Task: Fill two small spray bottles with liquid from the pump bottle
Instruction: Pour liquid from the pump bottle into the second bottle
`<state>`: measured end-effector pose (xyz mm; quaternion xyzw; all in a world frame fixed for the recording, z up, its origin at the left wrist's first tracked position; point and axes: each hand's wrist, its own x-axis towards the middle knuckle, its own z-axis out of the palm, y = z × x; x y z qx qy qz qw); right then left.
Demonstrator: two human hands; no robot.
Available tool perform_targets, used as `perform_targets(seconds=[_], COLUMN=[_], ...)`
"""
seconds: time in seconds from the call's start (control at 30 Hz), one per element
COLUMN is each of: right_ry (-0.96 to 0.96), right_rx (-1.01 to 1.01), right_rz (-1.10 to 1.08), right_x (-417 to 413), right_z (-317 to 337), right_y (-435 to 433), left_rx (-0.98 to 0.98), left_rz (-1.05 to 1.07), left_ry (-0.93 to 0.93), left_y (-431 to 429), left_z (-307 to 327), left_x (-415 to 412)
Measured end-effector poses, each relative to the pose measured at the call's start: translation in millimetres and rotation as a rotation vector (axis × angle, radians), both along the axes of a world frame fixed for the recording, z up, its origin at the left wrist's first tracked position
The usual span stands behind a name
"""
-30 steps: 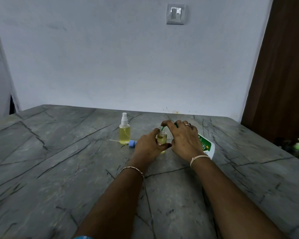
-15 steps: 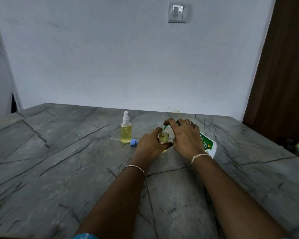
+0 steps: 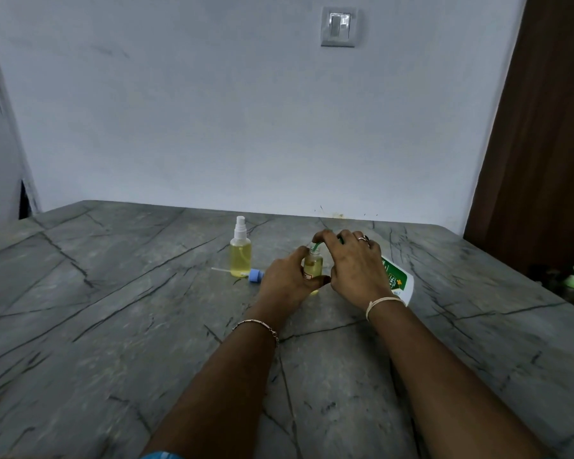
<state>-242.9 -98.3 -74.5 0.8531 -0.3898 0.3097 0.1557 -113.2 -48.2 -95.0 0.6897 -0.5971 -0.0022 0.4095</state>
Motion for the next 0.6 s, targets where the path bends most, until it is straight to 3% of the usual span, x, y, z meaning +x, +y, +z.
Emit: perform_targets(seconds=[0.6], right_ry=[0.002], right_rx=[-0.022], right_rz=[0.014], right_x=[0.7], right_z=[-1.6], right_y=[-3.6], left_rx=[0.015], left_rz=[-0.021], left_ry=[0.016], left_y=[-0.5], left_z=[-0.2], left_x=[0.7])
